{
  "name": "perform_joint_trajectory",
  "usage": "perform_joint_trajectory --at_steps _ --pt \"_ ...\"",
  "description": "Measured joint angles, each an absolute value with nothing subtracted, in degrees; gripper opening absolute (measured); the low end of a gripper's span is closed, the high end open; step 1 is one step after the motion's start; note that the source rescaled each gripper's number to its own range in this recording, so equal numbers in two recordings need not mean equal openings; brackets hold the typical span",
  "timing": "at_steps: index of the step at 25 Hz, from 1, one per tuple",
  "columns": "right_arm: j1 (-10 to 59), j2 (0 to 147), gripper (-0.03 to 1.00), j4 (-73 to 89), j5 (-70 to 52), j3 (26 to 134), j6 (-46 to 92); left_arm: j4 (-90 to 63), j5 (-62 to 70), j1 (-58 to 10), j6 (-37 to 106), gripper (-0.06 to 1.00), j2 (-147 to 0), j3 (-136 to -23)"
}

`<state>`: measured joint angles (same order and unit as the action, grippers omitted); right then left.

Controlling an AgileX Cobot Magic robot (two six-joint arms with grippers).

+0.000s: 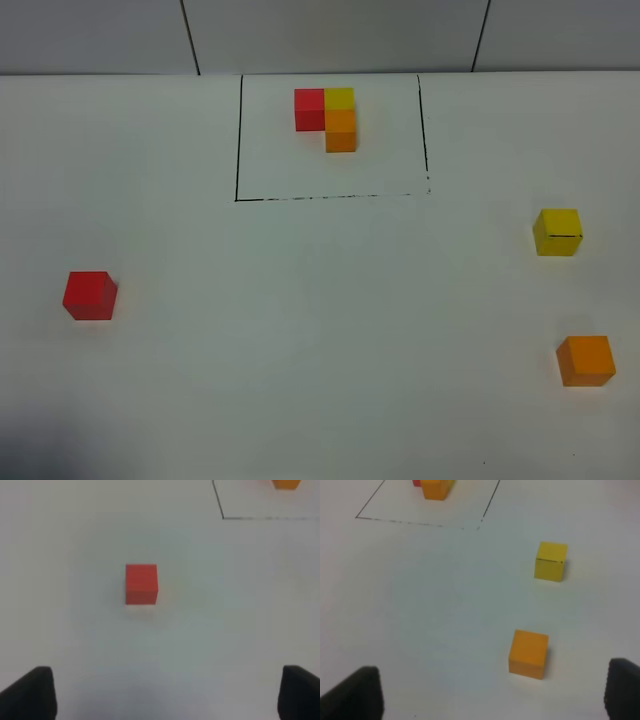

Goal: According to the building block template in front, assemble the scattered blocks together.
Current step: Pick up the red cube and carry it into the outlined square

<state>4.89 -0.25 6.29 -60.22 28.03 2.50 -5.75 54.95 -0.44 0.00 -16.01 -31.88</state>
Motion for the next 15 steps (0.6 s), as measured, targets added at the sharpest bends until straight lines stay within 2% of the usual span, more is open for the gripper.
perform_joint_trajectory --at_steps 4,15 --pt "4.9 -0.2 0.79 6.3 -60.2 28.0 2.4 -4.6 53.7 -0.4 0.0 1.0 -30.3 -34.7" --pt "4.9 -0.2 0.79 6.3 -60.2 28.0 2.4 -1.0 47.8 -0.4 -1.7 1.0 -67.4 -45.6"
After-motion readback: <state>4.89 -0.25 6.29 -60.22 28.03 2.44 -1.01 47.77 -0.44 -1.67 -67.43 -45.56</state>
